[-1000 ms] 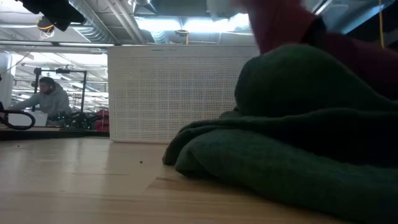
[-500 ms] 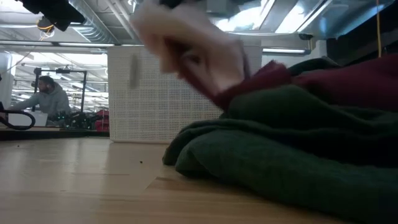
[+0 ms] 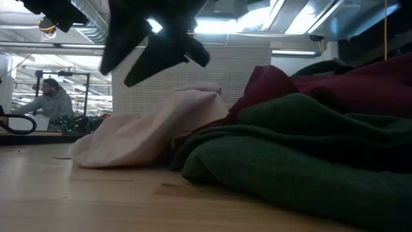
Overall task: Sort clothes
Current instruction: Put the peach underwear into the white laundry bin
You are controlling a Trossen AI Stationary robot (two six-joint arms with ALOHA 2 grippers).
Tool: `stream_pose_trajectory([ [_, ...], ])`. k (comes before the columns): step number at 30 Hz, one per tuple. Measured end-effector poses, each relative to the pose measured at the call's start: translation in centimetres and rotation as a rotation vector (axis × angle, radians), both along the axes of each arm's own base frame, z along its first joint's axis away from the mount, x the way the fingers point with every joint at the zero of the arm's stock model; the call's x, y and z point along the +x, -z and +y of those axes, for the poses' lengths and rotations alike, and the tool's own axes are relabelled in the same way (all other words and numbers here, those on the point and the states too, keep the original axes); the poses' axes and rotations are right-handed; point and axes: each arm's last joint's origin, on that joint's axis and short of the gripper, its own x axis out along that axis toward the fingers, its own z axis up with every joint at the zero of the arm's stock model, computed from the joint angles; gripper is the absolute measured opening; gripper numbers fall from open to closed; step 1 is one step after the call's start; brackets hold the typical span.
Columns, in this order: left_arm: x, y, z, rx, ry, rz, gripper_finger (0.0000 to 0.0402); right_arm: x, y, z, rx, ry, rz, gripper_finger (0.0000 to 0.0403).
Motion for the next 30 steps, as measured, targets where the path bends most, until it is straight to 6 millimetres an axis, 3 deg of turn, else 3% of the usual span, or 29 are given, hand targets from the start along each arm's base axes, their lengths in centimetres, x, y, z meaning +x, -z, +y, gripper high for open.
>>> stream_pose_trajectory([
  [4, 0.0, 0.0, 0.0, 0.0, 0.0, 0.0, 0.0013, 0.4, -0.5, 0.3, -0.014, -0.085, -0.034, 0.02],
  [9, 0.0, 0.0, 0.0, 0.0, 0.0, 0.0, 0.0013, 0.0, -0.6, 1.1, -0.074, -0.222, -0.003, 0.0206],
  [22, 0.0, 0.0, 0.0, 0.003, 0.002, 0.001, 0.0013, 0.5, 4.7, 1.3, -0.241, -0.276, 0.125, 0.0203],
  [26, 0.0, 0.0, 0.0, 0.003, 0.002, 0.0, 0.0013, 0.5, 5.5, 1.4, -0.255, -0.299, 0.151, 0.017],
  [30, 0.0, 0.0, 0.0, 0.003, 0.002, 0.0, 0.0013, 0.5, 5.4, 1.4, -0.252, -0.3, 0.145, 0.0087],
])
